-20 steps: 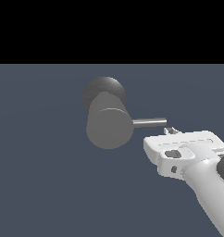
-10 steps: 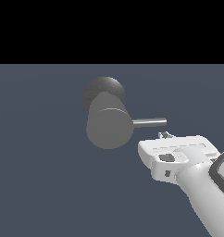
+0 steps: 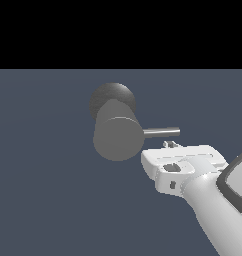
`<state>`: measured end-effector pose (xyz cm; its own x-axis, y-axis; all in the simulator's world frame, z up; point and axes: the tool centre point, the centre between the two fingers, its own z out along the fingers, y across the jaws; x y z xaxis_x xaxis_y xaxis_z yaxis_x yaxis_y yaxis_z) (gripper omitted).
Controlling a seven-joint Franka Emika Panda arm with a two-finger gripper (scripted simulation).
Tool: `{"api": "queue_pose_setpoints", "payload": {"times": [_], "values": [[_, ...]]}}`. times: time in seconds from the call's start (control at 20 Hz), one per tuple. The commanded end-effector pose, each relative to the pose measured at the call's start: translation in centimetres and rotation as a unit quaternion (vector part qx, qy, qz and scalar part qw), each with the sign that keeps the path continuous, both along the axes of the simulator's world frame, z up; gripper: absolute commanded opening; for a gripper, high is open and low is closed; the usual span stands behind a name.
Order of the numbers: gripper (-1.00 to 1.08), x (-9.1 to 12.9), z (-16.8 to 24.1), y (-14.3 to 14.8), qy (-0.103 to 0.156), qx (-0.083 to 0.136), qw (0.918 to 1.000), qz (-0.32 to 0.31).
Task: Turn on the faucet by rotating a designated handle.
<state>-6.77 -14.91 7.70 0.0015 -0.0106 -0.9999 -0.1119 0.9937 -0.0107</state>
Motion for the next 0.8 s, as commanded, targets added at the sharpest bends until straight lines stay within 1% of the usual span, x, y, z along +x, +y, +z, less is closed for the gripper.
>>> {"api": "queue_pose_setpoints", "payload": {"times": [0.0,0.75], "values": [[-1.00,0.0,0.0,0.0,0.000,0.001,1.0000,0.000],[-1.00,0.0,5.1,-0.4,0.000,0.000,1.0000,0.000]]}}
